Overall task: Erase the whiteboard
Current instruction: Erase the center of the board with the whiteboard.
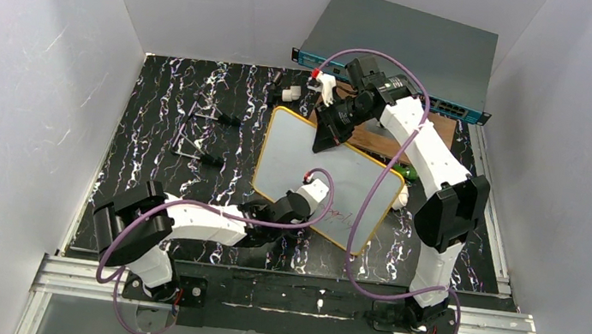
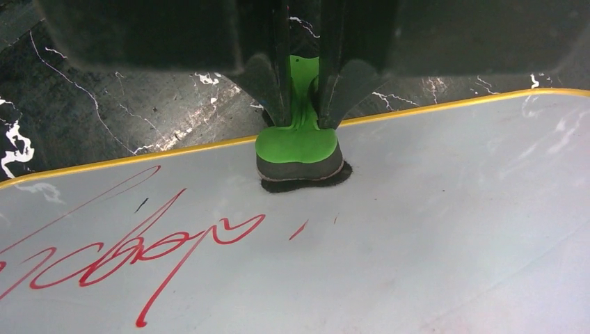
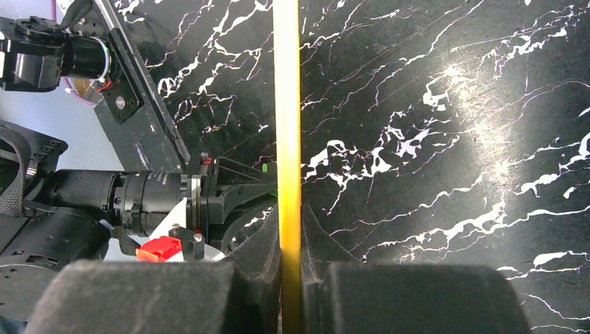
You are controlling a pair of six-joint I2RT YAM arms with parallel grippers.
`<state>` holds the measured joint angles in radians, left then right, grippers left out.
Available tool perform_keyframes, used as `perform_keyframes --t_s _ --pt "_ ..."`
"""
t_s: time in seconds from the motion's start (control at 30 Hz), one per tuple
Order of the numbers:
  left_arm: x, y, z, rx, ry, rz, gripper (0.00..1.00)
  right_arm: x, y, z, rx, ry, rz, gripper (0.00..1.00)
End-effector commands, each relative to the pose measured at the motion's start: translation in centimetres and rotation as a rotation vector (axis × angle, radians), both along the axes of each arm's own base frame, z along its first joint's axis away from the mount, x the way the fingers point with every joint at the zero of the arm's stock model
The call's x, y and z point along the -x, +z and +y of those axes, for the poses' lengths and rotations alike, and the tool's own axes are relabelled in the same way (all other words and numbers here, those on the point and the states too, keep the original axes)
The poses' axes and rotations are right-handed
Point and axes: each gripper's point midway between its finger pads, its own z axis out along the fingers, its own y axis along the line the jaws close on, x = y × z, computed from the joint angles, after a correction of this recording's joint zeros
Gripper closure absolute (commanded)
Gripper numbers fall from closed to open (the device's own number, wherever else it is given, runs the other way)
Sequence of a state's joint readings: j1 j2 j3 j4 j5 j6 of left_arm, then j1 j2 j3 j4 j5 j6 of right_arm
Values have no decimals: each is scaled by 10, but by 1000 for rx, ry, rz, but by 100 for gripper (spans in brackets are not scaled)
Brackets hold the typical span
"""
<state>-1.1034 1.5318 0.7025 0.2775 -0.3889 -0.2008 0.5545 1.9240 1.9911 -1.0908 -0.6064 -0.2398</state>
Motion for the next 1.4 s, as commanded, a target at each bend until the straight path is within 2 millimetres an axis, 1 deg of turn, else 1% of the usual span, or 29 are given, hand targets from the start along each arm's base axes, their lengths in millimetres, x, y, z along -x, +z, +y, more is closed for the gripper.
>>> perform_keyframes --t_s 0.0,0.1,0.2,0.4,0.5,0.63,0.7,0.93,1.03,1.1,1.2,1.37 --pt "-29 49 -16 122 69 -139 100 43 28 23 -140 56 159 99" --pt "-38 58 -11 122 94 -142 100 42 28 24 -142 55 161 99" --pt "-46 66 -9 132 99 -153 100 43 24 25 -139 61 171 99" --pt "-52 89 -21 143 69 -178 100 44 26 25 -148 74 168 99" --pt "-53 94 -21 128 60 -184 100 46 30 24 -151 79 154 99" --pt "-53 100 -18 119 48 -206 100 48 30 22 -152 86 153 99" --pt "-54 101 -17 101 36 -213 100 50 31 22 -157 93 155 99" --pt "-63 111 -14 82 11 -233 100 58 37 19 -176 121 151 99" --pt "-68 116 -12 47 -12 -249 100 61 37 18 -177 129 147 99" --pt "-72 118 -7 41 -1 -250 100 62 36 16 -176 132 144 99" --pt "-78 120 5 43 37 -249 100 64 37 15 -175 137 136 99" --pt "-81 115 26 54 88 -229 100 66 34 15 -167 145 133 99"
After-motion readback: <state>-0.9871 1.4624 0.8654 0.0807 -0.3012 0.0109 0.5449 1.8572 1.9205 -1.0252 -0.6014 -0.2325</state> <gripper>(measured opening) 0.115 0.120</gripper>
